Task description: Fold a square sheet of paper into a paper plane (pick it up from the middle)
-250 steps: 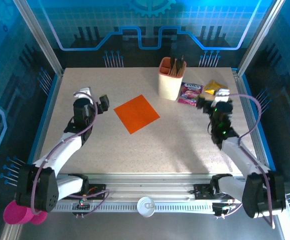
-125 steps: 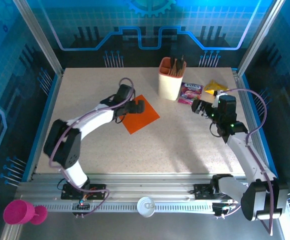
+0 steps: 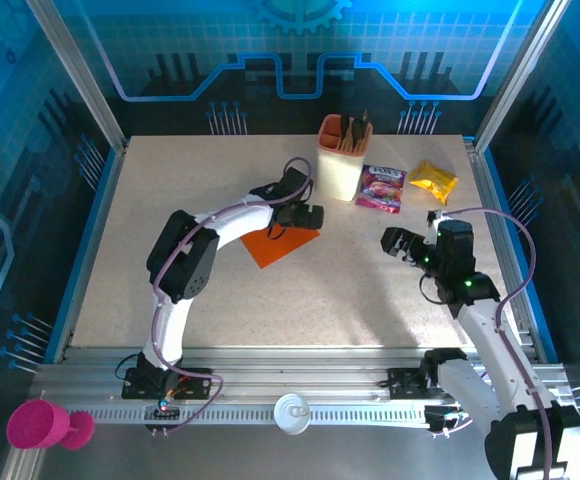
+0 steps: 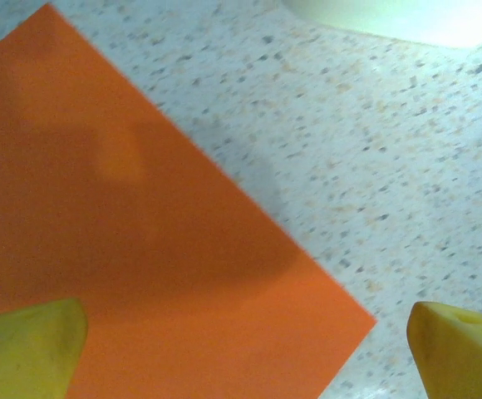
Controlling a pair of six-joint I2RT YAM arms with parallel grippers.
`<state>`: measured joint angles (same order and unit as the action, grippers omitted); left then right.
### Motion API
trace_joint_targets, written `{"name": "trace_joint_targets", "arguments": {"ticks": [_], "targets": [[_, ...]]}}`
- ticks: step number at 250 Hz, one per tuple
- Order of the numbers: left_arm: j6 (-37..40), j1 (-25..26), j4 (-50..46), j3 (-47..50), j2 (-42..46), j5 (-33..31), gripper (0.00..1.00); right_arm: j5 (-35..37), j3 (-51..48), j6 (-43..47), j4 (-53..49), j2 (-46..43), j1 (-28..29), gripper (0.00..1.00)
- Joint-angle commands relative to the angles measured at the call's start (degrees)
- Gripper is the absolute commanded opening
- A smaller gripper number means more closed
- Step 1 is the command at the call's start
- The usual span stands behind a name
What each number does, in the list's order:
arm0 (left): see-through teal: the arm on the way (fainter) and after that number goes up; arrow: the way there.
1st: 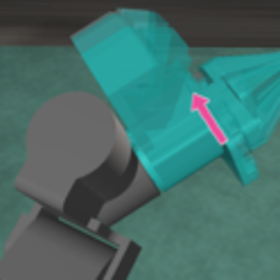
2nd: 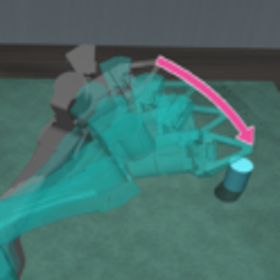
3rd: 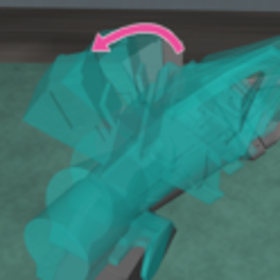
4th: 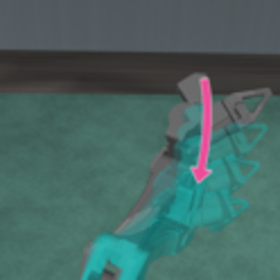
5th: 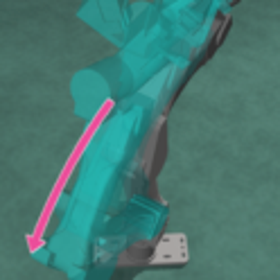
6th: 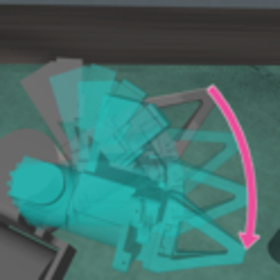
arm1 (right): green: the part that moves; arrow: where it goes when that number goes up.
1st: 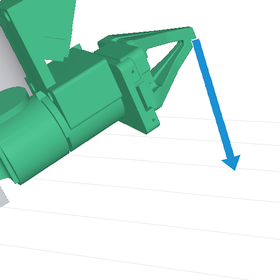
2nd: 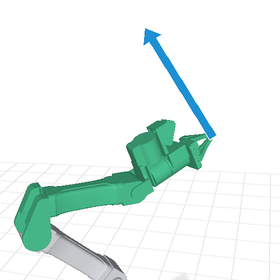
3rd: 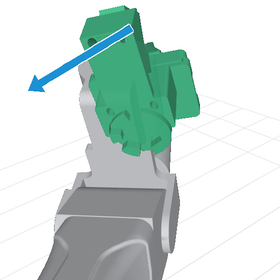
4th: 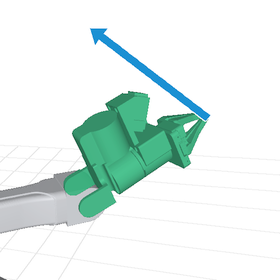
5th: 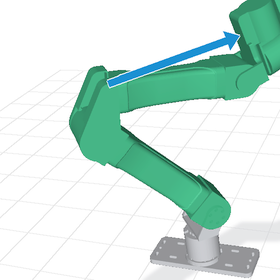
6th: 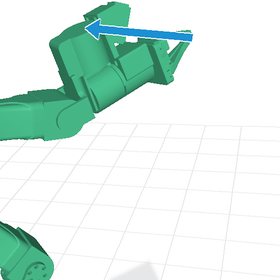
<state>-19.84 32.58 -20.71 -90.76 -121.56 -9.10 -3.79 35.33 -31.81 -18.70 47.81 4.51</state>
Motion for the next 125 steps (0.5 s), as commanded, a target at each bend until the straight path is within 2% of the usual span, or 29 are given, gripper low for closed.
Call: {"name": "trace_joint_targets", "arguments": {"ticks": [1,125], "targets": [[-1.66,1.34,-1.79,-2.94,-2.27,1.54,1.0,-1.16,-0.53,-1.11,-2.93,-1.14,0.71,0.99],[-1.31,3.63,-1.16,2.18,-1.26,3.19,1.0,-1.04,2.05,-1.72,-8.96,-6.63,0.68,0.99]]}}
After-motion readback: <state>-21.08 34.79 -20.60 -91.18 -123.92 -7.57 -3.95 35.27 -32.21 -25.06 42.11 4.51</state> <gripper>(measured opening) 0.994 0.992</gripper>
